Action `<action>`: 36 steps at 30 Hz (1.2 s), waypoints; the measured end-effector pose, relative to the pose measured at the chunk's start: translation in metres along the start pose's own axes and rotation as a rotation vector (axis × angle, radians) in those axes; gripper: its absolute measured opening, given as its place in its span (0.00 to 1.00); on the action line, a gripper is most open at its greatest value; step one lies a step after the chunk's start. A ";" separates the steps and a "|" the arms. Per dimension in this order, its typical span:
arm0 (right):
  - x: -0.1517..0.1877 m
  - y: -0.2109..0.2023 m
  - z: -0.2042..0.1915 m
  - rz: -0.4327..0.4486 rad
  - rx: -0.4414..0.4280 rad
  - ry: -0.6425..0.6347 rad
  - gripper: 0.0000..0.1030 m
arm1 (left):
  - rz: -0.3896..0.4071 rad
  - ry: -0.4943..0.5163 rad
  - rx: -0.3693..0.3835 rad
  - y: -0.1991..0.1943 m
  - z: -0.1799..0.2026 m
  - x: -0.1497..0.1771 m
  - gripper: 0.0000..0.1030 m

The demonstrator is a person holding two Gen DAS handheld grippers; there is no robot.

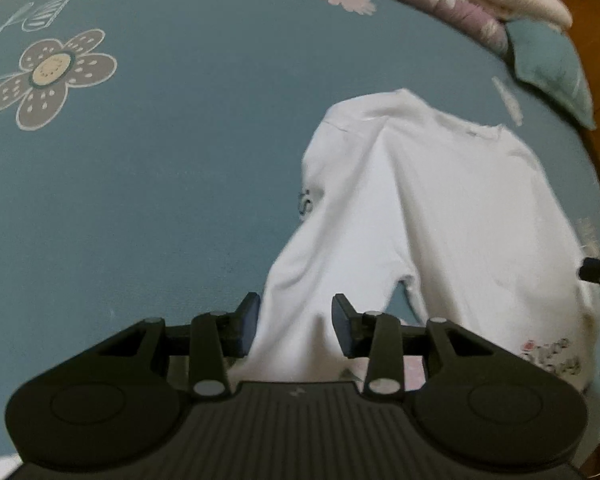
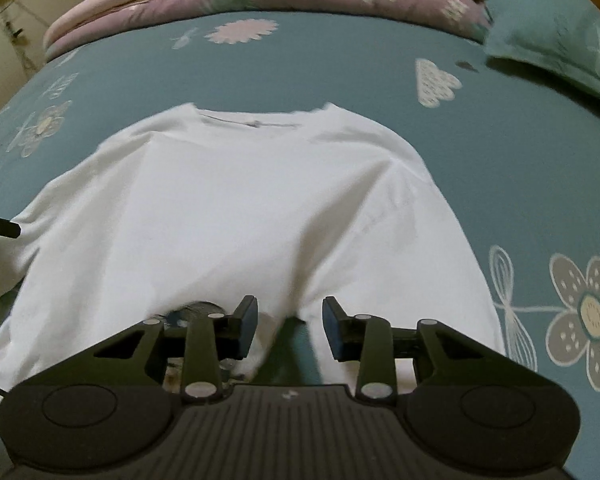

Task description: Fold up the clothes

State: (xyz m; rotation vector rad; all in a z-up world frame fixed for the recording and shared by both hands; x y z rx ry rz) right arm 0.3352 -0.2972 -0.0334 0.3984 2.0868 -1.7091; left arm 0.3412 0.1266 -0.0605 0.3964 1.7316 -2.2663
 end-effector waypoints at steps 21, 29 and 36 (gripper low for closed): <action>-0.022 0.002 -0.144 -0.019 -0.330 -0.289 0.47 | -0.050 -0.024 -0.042 -0.047 0.001 0.067 0.38; -0.001 0.017 -0.192 -0.089 -0.370 -0.338 0.47 | -0.035 0.050 -0.097 -0.048 -0.052 0.065 0.37; -0.005 0.028 -0.230 -0.112 -0.368 -0.291 0.47 | -0.066 0.065 -0.140 -0.049 -0.115 0.062 0.37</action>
Point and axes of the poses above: each gripper's, at about its wrist camera, not at the fingertips, and y roughly the way its jaws point, z to its right, x to its underside, the point moved 5 cm from there along y, roughly the way its jaws point, and after that the axes turned 5 degrees about y, right-handed, at the moved point
